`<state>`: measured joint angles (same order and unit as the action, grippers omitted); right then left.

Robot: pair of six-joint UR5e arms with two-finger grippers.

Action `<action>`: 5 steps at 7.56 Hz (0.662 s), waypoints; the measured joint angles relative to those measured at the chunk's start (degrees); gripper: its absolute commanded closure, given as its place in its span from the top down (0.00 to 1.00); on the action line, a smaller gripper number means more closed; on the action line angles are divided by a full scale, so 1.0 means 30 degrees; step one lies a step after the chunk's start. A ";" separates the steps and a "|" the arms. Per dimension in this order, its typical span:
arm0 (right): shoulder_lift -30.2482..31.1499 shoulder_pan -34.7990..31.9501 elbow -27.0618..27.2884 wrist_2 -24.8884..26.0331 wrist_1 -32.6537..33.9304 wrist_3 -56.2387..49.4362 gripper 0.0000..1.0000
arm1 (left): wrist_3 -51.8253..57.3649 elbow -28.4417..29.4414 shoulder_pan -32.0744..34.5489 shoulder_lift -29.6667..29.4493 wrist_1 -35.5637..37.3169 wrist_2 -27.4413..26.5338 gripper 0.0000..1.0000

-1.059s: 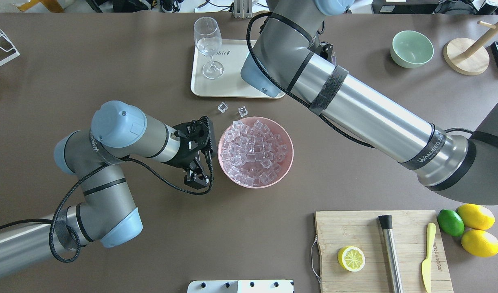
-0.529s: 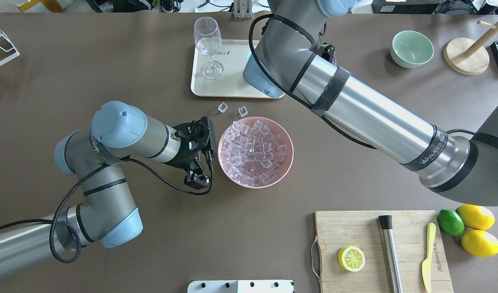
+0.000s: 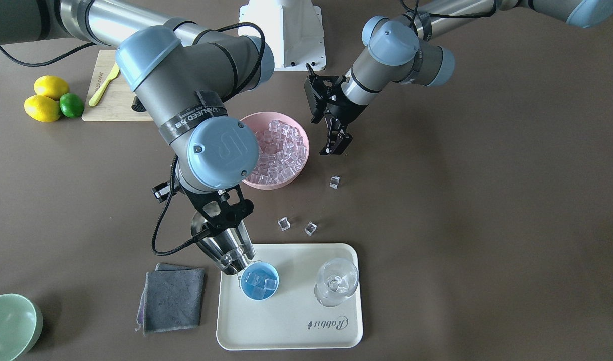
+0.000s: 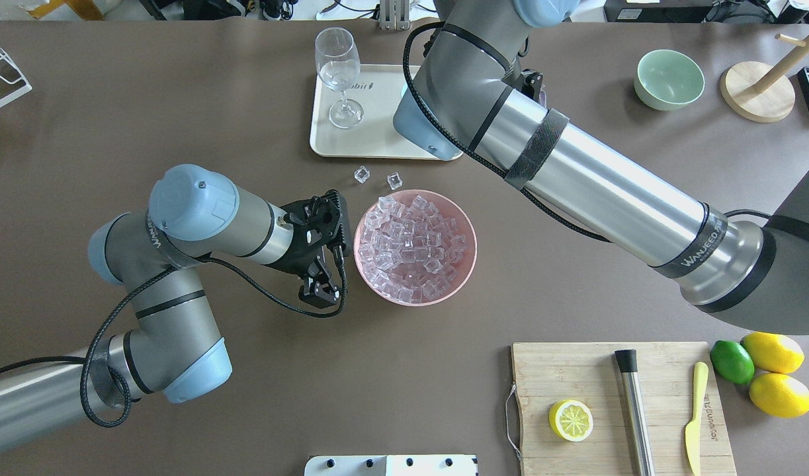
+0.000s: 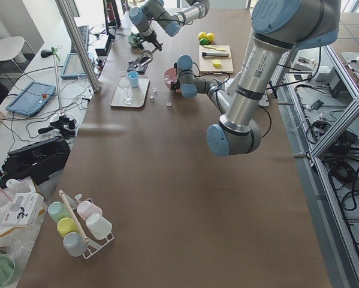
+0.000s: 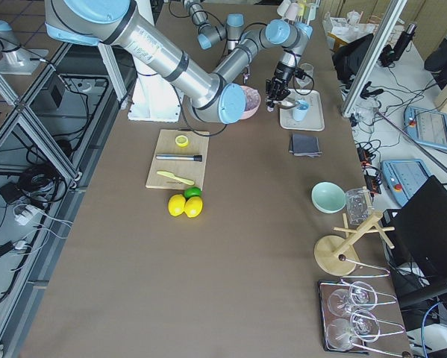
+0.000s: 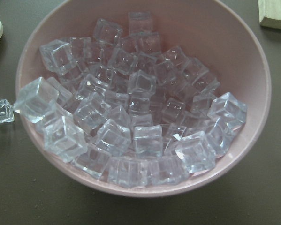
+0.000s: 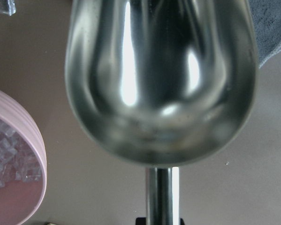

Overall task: Put ice in cup with scoop
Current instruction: 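Hold the scoop tipped over the blue cup to pour the ice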

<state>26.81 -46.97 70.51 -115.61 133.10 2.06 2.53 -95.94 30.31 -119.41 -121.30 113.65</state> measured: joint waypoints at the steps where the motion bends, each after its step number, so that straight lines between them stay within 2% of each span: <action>1: -0.0089 0.0004 -0.0005 0.0027 0.0103 0.0009 0.00 | 0.0003 0.0006 -0.0030 -0.0002 0.0003 -0.0015 0.98; 5: -0.0204 0.0029 0.0000 0.0183 0.0248 0.0016 0.00 | 0.0005 0.0022 -0.0053 0.0016 0.0004 -0.0032 0.98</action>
<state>26.20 -46.88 70.51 -115.06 133.85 2.11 2.54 -95.88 30.15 -119.36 -121.29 113.55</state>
